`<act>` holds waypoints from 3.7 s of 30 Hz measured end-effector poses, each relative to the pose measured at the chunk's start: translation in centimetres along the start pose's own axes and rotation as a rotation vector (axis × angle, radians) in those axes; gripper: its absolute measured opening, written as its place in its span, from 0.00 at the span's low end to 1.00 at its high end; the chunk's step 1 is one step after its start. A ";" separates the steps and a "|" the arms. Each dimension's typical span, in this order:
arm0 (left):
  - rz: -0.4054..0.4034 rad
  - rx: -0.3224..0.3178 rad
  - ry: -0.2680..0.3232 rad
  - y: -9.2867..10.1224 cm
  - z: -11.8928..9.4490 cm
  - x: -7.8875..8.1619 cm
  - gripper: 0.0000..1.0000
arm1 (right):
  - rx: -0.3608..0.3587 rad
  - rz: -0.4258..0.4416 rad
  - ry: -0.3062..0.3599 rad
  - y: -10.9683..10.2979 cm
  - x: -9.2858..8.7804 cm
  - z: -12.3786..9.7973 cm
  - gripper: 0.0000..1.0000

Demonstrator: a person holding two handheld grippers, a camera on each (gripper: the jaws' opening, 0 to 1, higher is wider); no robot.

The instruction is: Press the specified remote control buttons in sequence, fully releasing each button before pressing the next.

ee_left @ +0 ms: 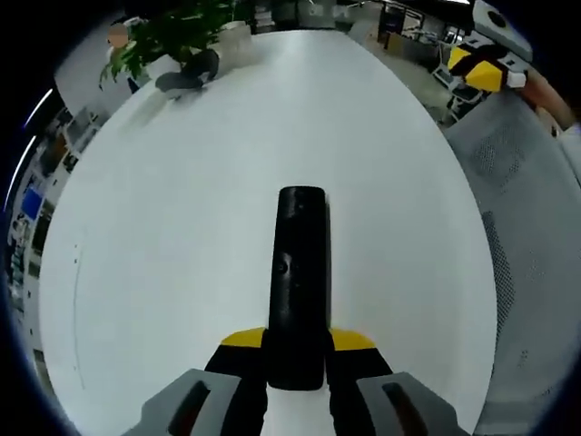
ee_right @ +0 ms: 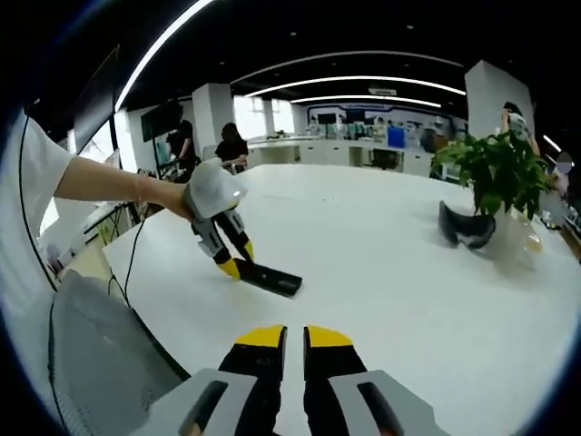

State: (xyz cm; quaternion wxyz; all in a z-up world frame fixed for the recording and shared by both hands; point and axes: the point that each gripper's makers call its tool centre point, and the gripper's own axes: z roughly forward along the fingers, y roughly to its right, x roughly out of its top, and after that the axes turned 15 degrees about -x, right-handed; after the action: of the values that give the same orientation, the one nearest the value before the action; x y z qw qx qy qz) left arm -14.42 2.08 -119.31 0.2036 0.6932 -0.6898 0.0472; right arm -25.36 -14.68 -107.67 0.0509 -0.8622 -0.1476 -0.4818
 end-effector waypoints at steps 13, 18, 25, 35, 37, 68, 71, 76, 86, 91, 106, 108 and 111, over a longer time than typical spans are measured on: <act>-0.013 0.006 0.034 4.3 0.8 -0.3 0.23 | 0.114 -0.130 -0.045 -2.9 -0.7 1.0 0.00; -0.009 0.004 0.030 5.6 1.2 -0.3 0.23 | 0.143 -0.163 -0.052 -3.5 -0.7 1.5 0.00; -0.008 0.000 0.036 7.5 1.7 -0.2 0.23 | 0.200 -0.217 -0.060 -4.5 -0.6 2.0 0.00; 0.010 -0.002 -0.010 11.0 2.7 0.0 0.23 | 0.287 -0.300 -0.110 -6.6 -1.9 2.9 0.00; -0.001 -0.005 -0.009 11.3 2.8 0.0 0.23 | 0.304 -0.323 -0.127 -7.1 -2.4 3.2 0.00; -0.028 -0.011 -0.042 13.6 3.3 -0.2 0.24 | 0.486 -0.760 -0.331 -8.8 -8.8 4.6 0.00; -0.027 -0.011 -0.033 13.6 3.3 -0.3 0.24 | 0.480 -0.815 -0.332 -8.8 -8.8 4.6 0.00; -0.020 -0.012 0.016 13.6 3.1 -0.4 0.24 | 0.470 -1.091 -0.330 -8.9 -9.0 4.8 0.00; 0.000 -0.006 0.183 13.7 2.9 -0.5 0.24 | 0.432 -0.852 -0.339 -8.9 -8.7 5.2 0.00; 0.004 -0.008 0.202 13.7 3.0 -0.4 0.24 | 0.439 -0.705 -0.332 -8.8 -8.4 5.0 0.00; -0.005 -0.003 0.229 13.7 2.9 -0.3 0.24 | 0.496 -0.824 -0.315 -10.3 -8.3 5.2 0.00; -0.004 -0.003 0.233 13.7 2.9 -0.3 0.24 | 0.493 -0.838 -0.333 -10.3 -8.3 5.4 0.00; 0.001 -0.004 0.224 13.7 3.0 -0.3 0.24 | 0.489 -0.842 -0.380 -10.3 -8.4 5.5 0.00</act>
State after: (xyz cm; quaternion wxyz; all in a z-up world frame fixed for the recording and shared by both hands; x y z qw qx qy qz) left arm -28.43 1.80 -119.14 0.2809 0.6829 -0.6630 0.1233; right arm -28.10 -5.36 -118.24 0.0250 -0.7633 -0.5965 -0.2469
